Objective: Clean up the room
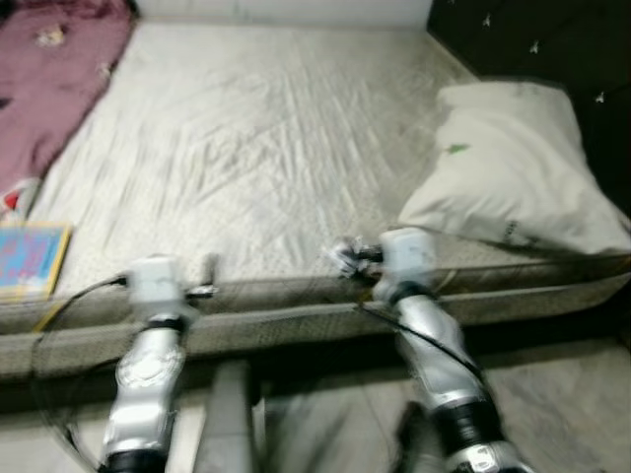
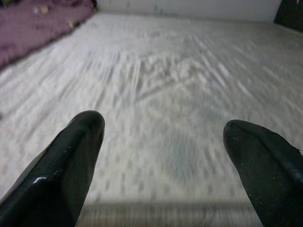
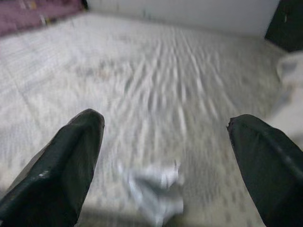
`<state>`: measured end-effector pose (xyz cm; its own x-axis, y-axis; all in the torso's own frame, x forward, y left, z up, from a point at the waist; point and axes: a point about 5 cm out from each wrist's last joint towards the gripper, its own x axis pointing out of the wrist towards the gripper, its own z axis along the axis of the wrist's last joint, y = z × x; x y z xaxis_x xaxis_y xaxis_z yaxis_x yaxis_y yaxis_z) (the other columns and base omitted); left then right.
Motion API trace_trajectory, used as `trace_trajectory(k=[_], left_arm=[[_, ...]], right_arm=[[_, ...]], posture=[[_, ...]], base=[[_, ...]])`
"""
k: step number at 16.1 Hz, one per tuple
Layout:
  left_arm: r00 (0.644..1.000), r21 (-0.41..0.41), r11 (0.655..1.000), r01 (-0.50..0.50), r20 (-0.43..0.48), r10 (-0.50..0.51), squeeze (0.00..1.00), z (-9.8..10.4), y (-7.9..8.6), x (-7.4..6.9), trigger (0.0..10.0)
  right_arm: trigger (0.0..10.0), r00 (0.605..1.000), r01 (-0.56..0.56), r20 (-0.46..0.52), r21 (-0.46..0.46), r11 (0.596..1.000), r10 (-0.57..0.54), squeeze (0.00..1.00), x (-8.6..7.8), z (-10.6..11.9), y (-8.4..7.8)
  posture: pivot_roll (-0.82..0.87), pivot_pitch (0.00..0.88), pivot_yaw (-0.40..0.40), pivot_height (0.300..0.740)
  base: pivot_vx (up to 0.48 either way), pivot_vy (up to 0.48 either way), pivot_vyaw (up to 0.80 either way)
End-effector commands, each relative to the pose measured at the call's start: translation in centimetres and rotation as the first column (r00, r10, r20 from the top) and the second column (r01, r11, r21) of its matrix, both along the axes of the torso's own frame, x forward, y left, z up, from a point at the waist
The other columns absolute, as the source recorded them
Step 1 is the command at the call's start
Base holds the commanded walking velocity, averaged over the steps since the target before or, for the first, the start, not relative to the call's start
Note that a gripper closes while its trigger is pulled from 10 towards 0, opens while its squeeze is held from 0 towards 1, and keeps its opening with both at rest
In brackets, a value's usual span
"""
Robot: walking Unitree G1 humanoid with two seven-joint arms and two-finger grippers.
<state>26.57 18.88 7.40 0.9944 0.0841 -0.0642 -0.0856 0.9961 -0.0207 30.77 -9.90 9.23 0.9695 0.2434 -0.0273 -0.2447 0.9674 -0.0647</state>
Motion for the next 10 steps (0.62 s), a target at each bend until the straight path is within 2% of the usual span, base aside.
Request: trace_trajectory(k=[1,6,10], left_arm=[[0.999,-0.03,0.998,0.049,0.006,-0.049,0.0,0.1,-1.8,0.4,10.0],[0.999,-0.029,0.998,0.049,-0.01,-0.049,0.0,-0.1,-1.8,0.3,10.0],[0.999,-0.027,0.999,0.03,-0.036,-0.031,0.0,-0.1,-1.5,-0.9,10.0]], right_arm=[[10.0,0.998,0.054,-0.026,-0.029,0.998,-0.055,0.0,-0.1,-0.7,-2.1],[10.0,0.999,0.02,-0.035,-0.043,0.999,-0.022,0.0,0.0,-0.9,-1.8],[10.0,0.997,-0.026,-0.073,-0.121,0.992,0.017,0.0,0.4,-1.7,-1.9]], posture=[[0.1,0.0,-0.054,0.504],[0.11,0.0,-0.058,0.504],[0.13,0.0,-0.045,0.504]], base=[[0.0,0.0,0.0],[0.0,0.0,0.0],[0.0,0.0,0.0]])
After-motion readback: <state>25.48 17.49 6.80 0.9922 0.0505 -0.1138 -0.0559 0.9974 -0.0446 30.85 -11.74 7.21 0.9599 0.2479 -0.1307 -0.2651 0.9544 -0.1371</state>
